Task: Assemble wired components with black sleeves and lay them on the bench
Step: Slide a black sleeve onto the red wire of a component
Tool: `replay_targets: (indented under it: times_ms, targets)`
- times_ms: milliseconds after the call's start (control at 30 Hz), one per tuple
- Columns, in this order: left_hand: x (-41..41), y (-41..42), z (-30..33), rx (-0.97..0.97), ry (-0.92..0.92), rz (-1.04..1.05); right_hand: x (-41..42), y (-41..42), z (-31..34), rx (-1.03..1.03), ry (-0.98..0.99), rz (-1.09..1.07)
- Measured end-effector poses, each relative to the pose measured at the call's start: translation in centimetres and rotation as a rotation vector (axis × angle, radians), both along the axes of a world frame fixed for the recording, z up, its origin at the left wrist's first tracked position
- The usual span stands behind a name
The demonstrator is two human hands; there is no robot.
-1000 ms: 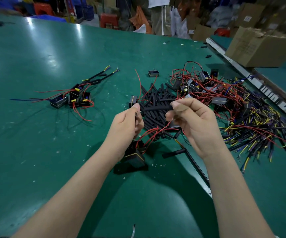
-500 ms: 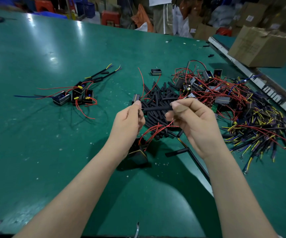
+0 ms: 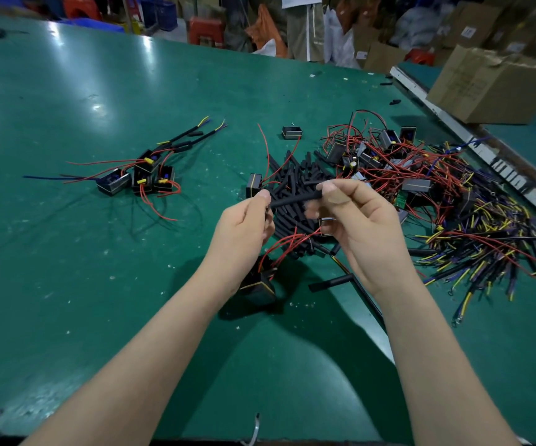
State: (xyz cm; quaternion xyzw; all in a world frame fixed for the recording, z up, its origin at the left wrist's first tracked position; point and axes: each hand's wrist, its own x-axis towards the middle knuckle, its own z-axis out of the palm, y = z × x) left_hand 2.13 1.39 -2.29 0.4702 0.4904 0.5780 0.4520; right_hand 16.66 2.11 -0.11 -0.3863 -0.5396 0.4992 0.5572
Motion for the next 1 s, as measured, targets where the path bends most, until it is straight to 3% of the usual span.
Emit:
replay_targets:
  times_ms: [133, 333, 500, 567, 667, 733, 867, 1000]
  targets:
    - [0.3, -0.2, 0.1, 0.006, 0.012, -0.048, -0.6, 0.0, -0.3, -0.009, 0.051, -0.041]
    - [0.5, -0.2, 0.4, 0.02, -0.01, -0.031, -1.3, -0.2, -0.4, -0.183, 0.168, -0.02]
    - [0.3, -0.1, -0.4, 0.055, 0.177, 0.022, -1.7, -0.5, -0.3, -0.255, 0.247, -0.055]
    - [0.2, 0.1, -0.8, 0.057, 0.238, 0.038, -1.8, -0.6, -0.3, -0.183, 0.221, -0.072]
    - [0.1, 0.1, -0.8, 0.058, 0.263, 0.06, -1.7, -0.6, -0.1, 0.021, 0.031, -0.149]
    - [0.1, 0.0, -0.7, 0.064, 0.251, 0.076, -1.7, -0.7, 0.0, 0.039, 0.027, -0.158]
    - [0.3, -0.3, -0.6, 0.051, 0.218, 0.035, -1.6, -0.5, -0.1, -0.139, 0.168, -0.138]
    - [-0.1, -0.5, 0.0, 0.014, 0.044, -0.167, -1.1, -0.1, 0.2, -0.306, 0.309, -0.171]
